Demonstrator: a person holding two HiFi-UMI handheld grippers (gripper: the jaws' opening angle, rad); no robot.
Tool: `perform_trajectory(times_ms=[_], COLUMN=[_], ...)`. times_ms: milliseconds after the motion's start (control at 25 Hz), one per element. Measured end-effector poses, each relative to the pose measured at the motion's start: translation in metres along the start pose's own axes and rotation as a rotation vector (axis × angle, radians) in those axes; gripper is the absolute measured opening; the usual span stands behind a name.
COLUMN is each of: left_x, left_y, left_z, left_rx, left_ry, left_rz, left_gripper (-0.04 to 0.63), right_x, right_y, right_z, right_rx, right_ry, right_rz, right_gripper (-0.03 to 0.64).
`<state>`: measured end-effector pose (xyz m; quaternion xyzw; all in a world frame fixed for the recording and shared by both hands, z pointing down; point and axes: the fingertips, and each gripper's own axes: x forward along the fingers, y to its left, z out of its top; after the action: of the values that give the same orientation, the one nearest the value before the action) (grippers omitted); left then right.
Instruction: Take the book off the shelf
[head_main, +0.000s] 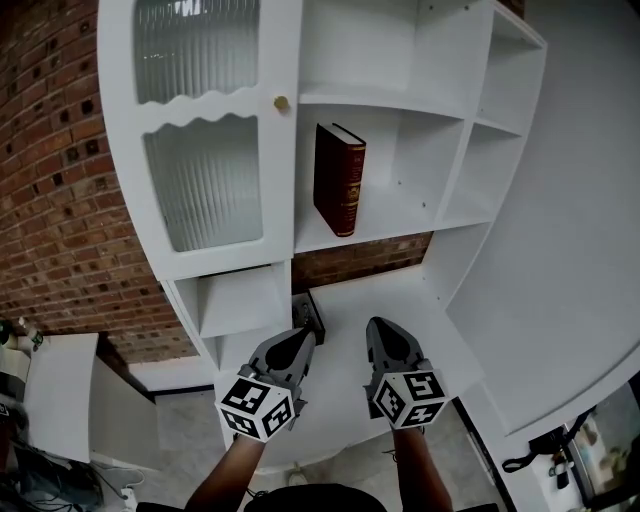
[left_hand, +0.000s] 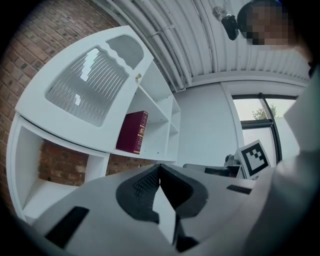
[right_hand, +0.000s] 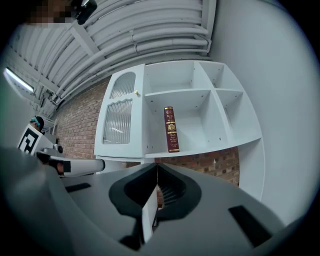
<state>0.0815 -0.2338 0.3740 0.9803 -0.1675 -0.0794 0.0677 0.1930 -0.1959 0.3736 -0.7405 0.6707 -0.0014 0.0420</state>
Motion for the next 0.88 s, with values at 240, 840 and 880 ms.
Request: perform_trajectory(times_ms=[240, 840, 880], left_x=[0.004, 0.028, 0.031], left_y=[0.018, 0.041, 0.041], left_z=[0.001, -0.002, -0.002], left_rx=[-0.021, -0.046, -0.045], left_ry=[-0.003, -0.002, -0.004], left_rz=[-0.032, -0.047, -0.046], left_gripper=[0.017, 0.017, 0.017], right_x=[0.015, 0.047, 0.05], right_y=[0.005, -0.009, -0.011], right_z=[-0.002, -0.002, -0.001], right_rx=[-0.017, -0.037, -0.037], right_ry=[0.003, 0.013, 0.011], right_rz=[-0.029, -0.038, -0.036], right_gripper=[0.02, 0.02, 0.02])
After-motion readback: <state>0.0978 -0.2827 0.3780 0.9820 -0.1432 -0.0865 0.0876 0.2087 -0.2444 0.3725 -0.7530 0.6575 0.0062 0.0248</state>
